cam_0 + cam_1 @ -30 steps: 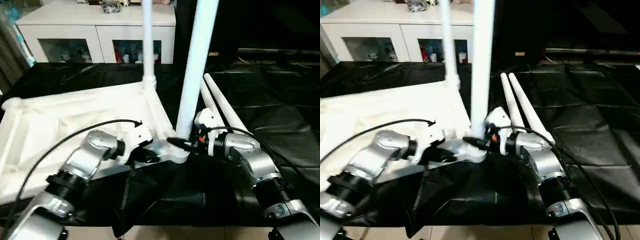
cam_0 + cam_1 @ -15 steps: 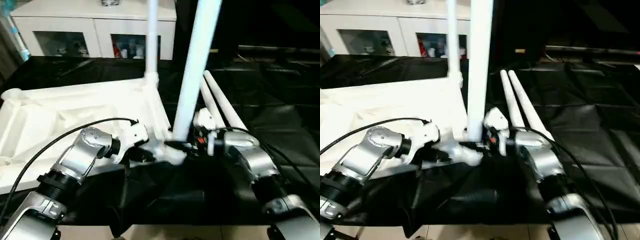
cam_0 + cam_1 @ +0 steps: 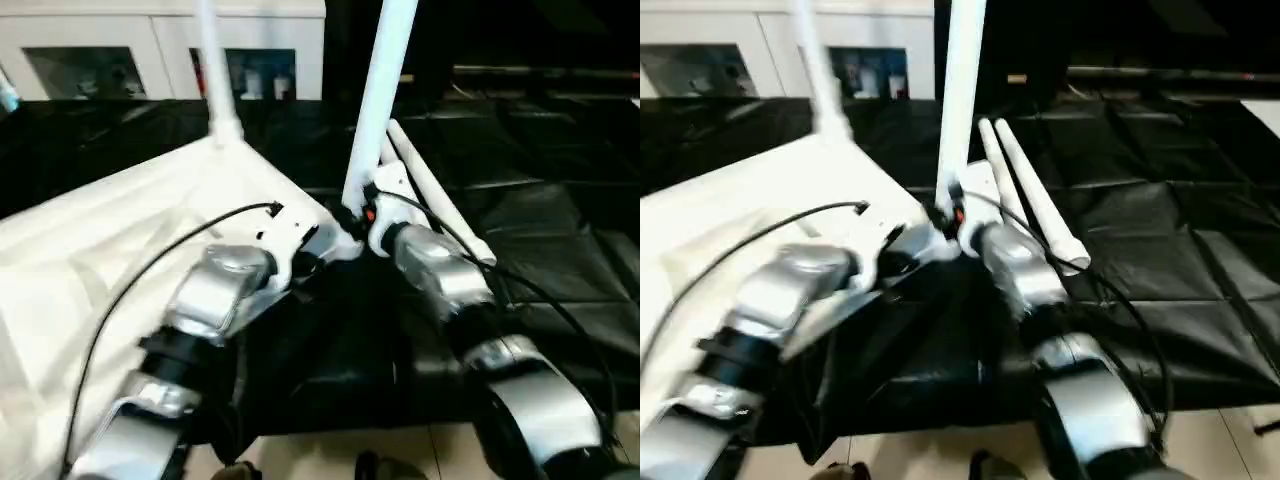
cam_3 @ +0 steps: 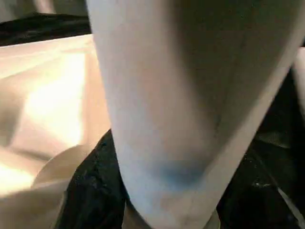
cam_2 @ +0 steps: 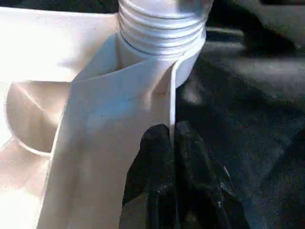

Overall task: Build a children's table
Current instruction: Insert table leg to table base

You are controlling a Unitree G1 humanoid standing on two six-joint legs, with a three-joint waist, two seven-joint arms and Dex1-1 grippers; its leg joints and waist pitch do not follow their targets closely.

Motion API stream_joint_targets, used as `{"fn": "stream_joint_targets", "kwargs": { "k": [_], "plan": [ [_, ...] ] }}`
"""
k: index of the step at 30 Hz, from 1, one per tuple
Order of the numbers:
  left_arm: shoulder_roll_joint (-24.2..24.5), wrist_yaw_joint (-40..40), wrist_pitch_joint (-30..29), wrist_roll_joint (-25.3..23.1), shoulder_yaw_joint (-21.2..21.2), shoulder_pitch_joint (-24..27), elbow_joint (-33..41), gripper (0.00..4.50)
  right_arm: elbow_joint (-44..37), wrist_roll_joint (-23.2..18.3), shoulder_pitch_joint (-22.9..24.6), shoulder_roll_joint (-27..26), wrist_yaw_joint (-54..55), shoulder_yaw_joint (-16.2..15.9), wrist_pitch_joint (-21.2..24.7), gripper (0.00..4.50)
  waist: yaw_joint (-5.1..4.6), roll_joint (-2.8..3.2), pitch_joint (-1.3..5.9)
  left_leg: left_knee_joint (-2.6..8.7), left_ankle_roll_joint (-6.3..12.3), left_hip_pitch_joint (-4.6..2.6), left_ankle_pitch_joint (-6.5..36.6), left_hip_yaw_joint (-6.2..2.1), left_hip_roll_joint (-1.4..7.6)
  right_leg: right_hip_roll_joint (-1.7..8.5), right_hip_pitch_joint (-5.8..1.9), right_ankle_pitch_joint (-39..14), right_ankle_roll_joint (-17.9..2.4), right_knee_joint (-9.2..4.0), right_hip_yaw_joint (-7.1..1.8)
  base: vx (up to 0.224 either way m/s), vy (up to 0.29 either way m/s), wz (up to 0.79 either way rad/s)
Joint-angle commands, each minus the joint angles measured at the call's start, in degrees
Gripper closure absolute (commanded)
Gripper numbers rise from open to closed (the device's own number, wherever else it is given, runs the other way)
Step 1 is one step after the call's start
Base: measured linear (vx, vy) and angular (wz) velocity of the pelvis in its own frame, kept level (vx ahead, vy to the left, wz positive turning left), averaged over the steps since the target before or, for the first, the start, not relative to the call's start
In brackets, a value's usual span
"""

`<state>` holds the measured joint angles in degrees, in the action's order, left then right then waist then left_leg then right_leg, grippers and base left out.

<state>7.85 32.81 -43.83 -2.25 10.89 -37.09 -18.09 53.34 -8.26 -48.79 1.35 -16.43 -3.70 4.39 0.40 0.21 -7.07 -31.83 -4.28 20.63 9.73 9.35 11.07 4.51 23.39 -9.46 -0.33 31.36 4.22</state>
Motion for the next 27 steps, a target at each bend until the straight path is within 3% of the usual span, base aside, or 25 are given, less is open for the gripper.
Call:
{"fn": "stream_joint_targets", "kwargs": {
  "k": [1,3,9,17,18,19,20,22,24,25,27],
  "plan": [
    [-1.17,-1.54,0.8,0.51,-1.48,-2.67,1.22,4.5,9.44,1.11,4.74,-1.18,2.06,-0.52,7.14,2.57,-0.09,0.43,1.77,4.69,-0.08,-1.33,31.92,-1.51,0.88,3.44,-0.55,-39.25,-3.26,-5.92,-0.89,0.0,0.0,0.0],
    [-1.5,-2.61,1.28,0.31,-1.35,-2.9,0.1,4.5,9.93,1.62,4.01,-1.95,2.42,-0.47,7.21,2.57,0.02,0.49,1.78,5.04,0.36,-0.83,30.28,-1.46,1.0,3.51,-0.81,-36.9,-4.01,-5.79,-1.23,0.0,0.0,0.0],
    [-1.06,-3.21,-0.41,0.16,-1.44,-2.71,0.98,4.5,11.66,2.33,3.07,-2.1,2.85,0.06,6.75,2.57,-0.02,0.64,1.6,5.18,0.0,-1.05,32.07,-1.45,1.17,3.51,-0.37,-36.81,-4.92,-5.67,-1.45,0.0,0.0,0.0],
    [-1.33,-4.67,-0.41,0.17,-1.47,-3.47,0.02,4.5,13.97,3.75,1.3,-2.52,2.09,-0.65,5.46,2.57,-0.45,0.85,1.2,5.04,0.0,-1.47,35.29,-1.85,0.85,3.59,0.04,-43.43,-1.58,-6.96,-0.41,0.0,0.0,0.0],
    [-0.92,-4.09,0.98,0.26,-0.95,-3.36,-0.54,4.5,13.95,4.58,1.04,-2.71,0.54,-0.88,4.85,2.01,-0.38,1.21,1.68,4.94,-0.08,-1.65,35.3,-1.9,0.89,3.65,-0.22,-42.99,-1.69,-6.9,-0.28,0.0,0.0,0.0],
    [-0.92,-4.09,0.98,0.26,-0.95,-3.36,-0.54,4.5,13.95,4.58,1.04,-2.71,0.54,-0.88,4.85,2.01,-0.4,1.35,1.73,5.03,-0.11,-1.57,35.34,-1.97,0.98,3.73,-0.37,-42.27,-1.85,-6.87,-0.2,0.0,0.0,0.0],
    [-0.65,-3.74,1.64,0.29,-0.73,-3.16,-0.66,4.5,13.93,4.71,0.82,-2.68,0.32,-0.76,4.45,1.87,-0.43,1.73,1.59,5.38,-0.2,-1.61,36.57,-2.12,1.23,3.62,-0.69,-39.85,-2.46,-6.98,0.47,0.0,0.0,0.0],
    [-0.2,-3.2,2.47,0.37,-0.64,-2.88,-0.73,4.5,13.92,4.7,0.45,-2.52,0.19,-0.59,3.85,1.68,-0.51,1.75,1.88,5.24,-0.3,-1.88,37.01,-2.03,1.24,3.82,-0.75,-38.34,-3.03,-7.11,0.85,0.0,0.0,0.0],
    [0.49,-2.51,3.6,0.52,-0.5,-2.61,-0.74,4.5,13.87,4.7,0.04,-2.25,-0.17,-0.36,2.93,1.52,-0.46,1.7,1.8,5.21,-0.05,-1.66,36.2,-2.06,1.16,4.14,-0.89,-38.89,-3.18,-7.0,0.92,0.0,0.0,0.0],
    [0.62,-2.37,3.78,0.54,-0.48,-2.56,-0.72,4.5,13.85,4.66,-0.03,-2.19,-0.24,-0.28,2.79,1.42,-0.37,2.07,2.12,5.12,-0.03,-1.75,35.95,-2.05,1.19,4.26,-1.01,-39.06,-3.29,-6.97,0.87,0.0,0.0,0.0],
    [1.88,-0.49,5.49,0.81,0.01,-2.02,-0.16,4.5,13.26,4.2,-0.45,-1.49,-1.66,0.5,1.58,1.21,-0.35,2.14,2.43,5.06,-0.1,-1.49,34.78,-1.98,1.33,4.43,-1.22,-37.42,-4.34,-6.73,0.68,0.0,0.0,0.0]
  ]
}}
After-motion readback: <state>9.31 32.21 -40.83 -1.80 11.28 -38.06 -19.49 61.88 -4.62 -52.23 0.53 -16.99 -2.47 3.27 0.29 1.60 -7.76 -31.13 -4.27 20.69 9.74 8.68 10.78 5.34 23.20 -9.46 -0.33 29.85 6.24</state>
